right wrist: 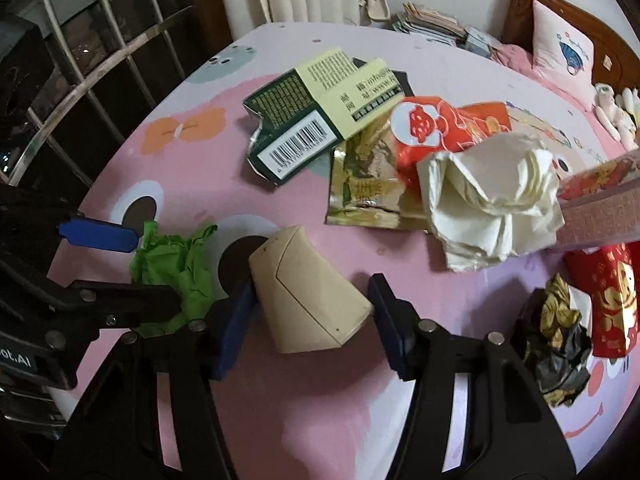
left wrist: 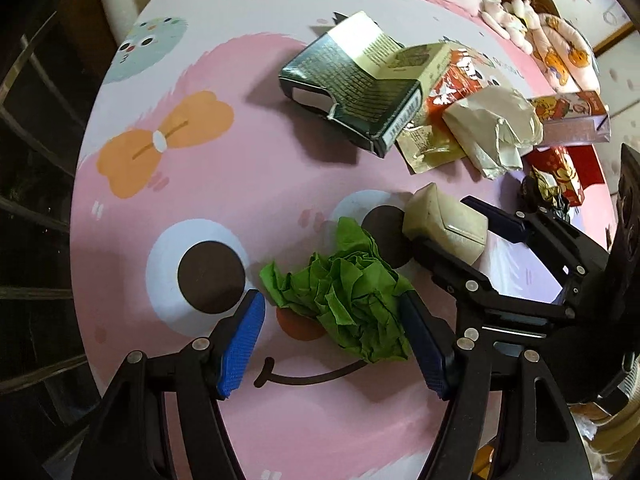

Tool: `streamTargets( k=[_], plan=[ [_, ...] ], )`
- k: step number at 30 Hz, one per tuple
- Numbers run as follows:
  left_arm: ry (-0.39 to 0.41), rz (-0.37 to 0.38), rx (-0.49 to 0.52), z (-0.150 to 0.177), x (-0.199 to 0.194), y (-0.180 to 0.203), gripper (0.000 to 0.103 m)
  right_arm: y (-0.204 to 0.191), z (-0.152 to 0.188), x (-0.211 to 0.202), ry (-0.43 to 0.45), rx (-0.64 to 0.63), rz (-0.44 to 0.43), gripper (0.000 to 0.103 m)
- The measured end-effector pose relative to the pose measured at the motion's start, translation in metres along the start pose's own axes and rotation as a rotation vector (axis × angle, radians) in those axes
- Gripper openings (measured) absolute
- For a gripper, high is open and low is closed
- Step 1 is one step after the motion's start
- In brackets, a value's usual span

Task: Collect trash
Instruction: 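Grasp the green crumpled paper with left tool while right tool grasps the beige cup, then carry green paper and beige cup over the bin and open both tools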

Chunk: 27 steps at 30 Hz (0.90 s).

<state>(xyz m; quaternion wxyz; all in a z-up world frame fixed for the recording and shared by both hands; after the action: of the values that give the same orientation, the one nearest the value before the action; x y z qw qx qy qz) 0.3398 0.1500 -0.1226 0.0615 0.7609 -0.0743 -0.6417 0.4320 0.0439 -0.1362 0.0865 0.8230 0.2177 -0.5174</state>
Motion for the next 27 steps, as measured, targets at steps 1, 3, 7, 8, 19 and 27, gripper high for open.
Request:
streamTargets(
  k=[1, 3, 7, 8, 19, 27],
  plan=[
    [-0.003, -0.001, 0.009, -0.001, 0.0, 0.002, 0.07, 0.003, 0.003, -0.002, -0.002, 0.025, 0.015, 0.054],
    [-0.011, -0.005, 0.025, -0.004, 0.003, 0.009, 0.069, 0.012, 0.009, -0.007, -0.006, 0.074, 0.027, 0.054],
    [-0.024, -0.009, 0.051, -0.008, 0.007, 0.022, 0.065, 0.029, 0.03, -0.023, -0.015, 0.214, 0.027, 0.053],
    [-0.028, -0.001, 0.055, -0.009, 0.009, 0.026, 0.059, 0.033, 0.036, -0.028, -0.015, 0.245, 0.031, 0.053],
    [0.027, 0.004, 0.117, 0.003, -0.007, 0.069, 0.029, 0.037, 0.075, -0.084, 0.014, 0.323, 0.045, 0.053],
    [0.118, -0.053, 0.108, 0.062, -0.05, 0.102, 0.029, 0.027, 0.108, -0.139, 0.071, 0.268, -0.032, 0.053]
  ],
)
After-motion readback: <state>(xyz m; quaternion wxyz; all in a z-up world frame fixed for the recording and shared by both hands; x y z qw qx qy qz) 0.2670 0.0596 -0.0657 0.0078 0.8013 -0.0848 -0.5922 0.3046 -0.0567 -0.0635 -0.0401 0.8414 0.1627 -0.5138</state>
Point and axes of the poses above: each gripper's, at about its wrist camera, not at the fingertips, and x roughly the way its jaws point, y to its right, z to its underside, the point moved 5 cm from there along x, roughly the way its jaws point, and after that the axes turned 4 degrees about -z, right-handed, at the moved point
